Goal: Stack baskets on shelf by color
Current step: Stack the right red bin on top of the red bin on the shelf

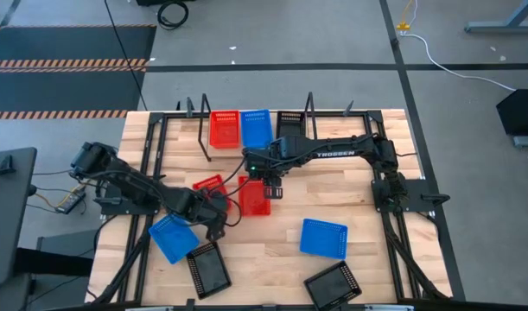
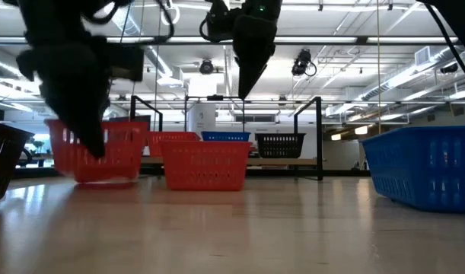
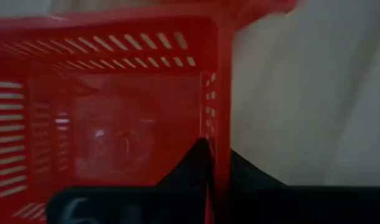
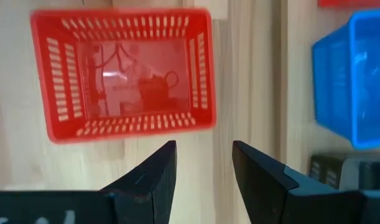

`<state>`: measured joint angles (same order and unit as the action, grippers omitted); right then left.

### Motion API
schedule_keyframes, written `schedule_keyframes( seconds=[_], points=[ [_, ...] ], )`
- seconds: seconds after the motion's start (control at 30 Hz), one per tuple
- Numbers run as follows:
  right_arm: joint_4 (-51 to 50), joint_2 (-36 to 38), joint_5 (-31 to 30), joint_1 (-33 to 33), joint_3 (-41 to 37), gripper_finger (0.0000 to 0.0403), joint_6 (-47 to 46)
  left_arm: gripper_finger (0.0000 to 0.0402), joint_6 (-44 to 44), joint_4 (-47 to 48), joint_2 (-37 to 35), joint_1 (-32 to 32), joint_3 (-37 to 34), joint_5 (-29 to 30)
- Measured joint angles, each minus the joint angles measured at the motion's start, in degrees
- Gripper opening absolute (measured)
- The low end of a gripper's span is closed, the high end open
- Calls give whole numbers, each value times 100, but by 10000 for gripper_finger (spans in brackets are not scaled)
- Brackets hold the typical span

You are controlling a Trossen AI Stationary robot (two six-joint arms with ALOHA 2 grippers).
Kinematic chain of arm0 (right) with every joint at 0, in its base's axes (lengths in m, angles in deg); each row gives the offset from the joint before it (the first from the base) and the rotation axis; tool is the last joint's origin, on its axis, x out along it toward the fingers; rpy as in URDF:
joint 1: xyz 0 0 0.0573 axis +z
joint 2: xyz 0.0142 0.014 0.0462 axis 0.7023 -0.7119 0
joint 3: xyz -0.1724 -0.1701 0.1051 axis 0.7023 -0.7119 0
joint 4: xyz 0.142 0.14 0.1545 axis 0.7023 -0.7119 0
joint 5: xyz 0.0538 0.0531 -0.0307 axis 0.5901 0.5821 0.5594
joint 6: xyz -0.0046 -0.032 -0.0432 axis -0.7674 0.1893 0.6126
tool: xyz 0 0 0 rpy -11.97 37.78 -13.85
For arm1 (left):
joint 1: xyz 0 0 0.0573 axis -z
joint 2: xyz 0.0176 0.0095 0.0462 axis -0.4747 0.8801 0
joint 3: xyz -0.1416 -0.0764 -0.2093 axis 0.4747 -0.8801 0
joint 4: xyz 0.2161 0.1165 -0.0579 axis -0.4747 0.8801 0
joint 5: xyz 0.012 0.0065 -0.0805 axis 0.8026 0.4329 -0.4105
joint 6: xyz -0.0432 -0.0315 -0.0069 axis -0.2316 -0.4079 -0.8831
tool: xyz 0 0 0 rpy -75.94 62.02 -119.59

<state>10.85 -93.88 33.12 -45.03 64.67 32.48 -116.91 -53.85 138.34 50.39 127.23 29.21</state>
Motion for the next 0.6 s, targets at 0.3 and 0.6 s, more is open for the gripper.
schedule_keyframes(
  seconds=[0.3, 0.6],
  points=[
    [-1376, 2, 144, 192, 0, 163, -560, 6, 1165, 2112, 0, -13, 1584, 1103],
    [-1433, 596, 241, 827, 0, 163, -1281, 6, 2173, 2515, -237, -294, 1932, 1676]
  ],
)
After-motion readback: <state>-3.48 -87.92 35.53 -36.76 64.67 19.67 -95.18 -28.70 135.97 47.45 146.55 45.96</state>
